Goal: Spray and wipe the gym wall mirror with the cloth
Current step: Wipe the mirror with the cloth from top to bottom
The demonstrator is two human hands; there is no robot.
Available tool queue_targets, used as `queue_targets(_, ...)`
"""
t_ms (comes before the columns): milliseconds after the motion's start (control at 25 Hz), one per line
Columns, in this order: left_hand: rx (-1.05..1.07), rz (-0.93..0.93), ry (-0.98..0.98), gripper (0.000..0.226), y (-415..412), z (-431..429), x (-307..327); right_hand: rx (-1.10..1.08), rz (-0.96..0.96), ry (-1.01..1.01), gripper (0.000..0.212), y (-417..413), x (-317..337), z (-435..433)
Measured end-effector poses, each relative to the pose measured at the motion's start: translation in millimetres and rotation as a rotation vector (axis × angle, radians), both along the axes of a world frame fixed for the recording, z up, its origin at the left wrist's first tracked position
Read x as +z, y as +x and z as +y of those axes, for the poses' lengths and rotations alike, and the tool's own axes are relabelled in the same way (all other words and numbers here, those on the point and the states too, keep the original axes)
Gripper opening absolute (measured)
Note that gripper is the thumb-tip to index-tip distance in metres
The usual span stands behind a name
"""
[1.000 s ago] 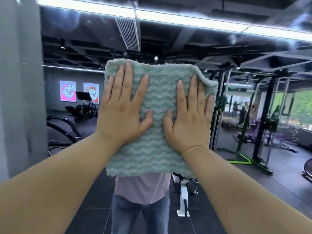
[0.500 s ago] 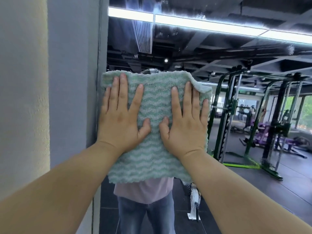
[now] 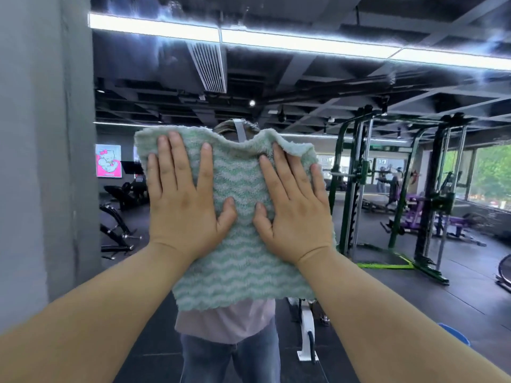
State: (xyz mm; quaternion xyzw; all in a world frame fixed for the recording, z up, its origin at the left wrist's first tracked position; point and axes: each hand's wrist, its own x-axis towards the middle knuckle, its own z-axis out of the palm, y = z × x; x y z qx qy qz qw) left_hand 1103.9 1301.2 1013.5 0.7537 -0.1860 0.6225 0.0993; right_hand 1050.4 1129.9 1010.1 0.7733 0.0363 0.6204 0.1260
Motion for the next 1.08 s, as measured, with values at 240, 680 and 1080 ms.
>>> queue_targets(240,-0.071,-0.056,0.112,0.083,-38.9,-135.5,5.4,-0.058,-0.022,0.092,0.071,-42.3,-9.7,-136.3)
queue_targets(680,-0.095,-0.135,0.287,0.083,-53.3,-194.8,4.5,-0.09,-0.033,0.255,0.076,-57.9,-20.2,-190.5)
queue_targets(1080,0.018,-0.089,0.144,0.084,-3.5,-24.4,5.7,-0.06,0.008,0.147,0.075,-7.1,-1.2,-22.3)
